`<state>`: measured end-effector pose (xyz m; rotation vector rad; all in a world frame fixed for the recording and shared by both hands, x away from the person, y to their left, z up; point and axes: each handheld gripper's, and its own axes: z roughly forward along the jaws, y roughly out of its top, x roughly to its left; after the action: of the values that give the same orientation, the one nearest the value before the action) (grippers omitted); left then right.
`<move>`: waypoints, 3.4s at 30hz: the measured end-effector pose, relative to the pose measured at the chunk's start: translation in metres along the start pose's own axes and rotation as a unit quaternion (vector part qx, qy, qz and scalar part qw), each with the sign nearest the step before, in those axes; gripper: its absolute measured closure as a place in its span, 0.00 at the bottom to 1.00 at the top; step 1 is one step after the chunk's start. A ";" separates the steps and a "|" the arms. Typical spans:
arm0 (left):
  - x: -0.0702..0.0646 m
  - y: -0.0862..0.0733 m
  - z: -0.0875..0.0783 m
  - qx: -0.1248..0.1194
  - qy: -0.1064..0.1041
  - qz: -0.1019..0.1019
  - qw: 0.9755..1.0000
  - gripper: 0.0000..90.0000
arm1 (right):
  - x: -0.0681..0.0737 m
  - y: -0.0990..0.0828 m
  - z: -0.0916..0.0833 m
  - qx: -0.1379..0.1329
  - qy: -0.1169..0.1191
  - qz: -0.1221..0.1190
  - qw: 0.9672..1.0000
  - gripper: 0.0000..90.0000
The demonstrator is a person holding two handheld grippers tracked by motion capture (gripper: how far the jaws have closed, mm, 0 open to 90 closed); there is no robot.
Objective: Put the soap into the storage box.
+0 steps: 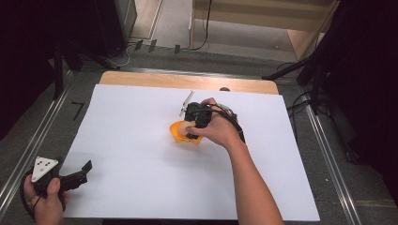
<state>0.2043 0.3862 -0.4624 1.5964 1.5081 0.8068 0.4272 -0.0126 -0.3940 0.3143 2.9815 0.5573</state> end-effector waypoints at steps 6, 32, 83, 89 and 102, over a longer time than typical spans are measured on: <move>0.000 0.000 0.000 0.001 -0.001 -0.001 1.000 0.00 | -0.001 0.000 -0.013 -0.044 -0.010 0.013 0.999 0.38; 0.000 0.000 0.000 0.001 -0.001 0.001 1.000 0.00 | 0.002 -0.091 -0.039 -0.076 -0.026 0.121 0.989 0.23; -0.002 -0.001 -0.001 -0.003 0.005 0.009 1.000 0.00 | 0.066 -0.277 -0.048 -0.184 -0.083 0.281 0.938 0.00; -0.003 -0.001 -0.001 -0.003 0.005 0.011 1.000 0.00 | 0.077 -0.299 -0.045 -0.206 -0.096 0.301 0.926 0.00; -0.003 -0.001 -0.001 -0.004 0.006 0.013 1.000 0.00 | 0.099 -0.340 -0.046 -0.249 -0.114 0.343 0.899 0.00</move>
<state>0.2032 0.3830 -0.4625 1.6104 1.4943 0.8373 0.2618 -0.3169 -0.4809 1.2795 2.3193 1.2042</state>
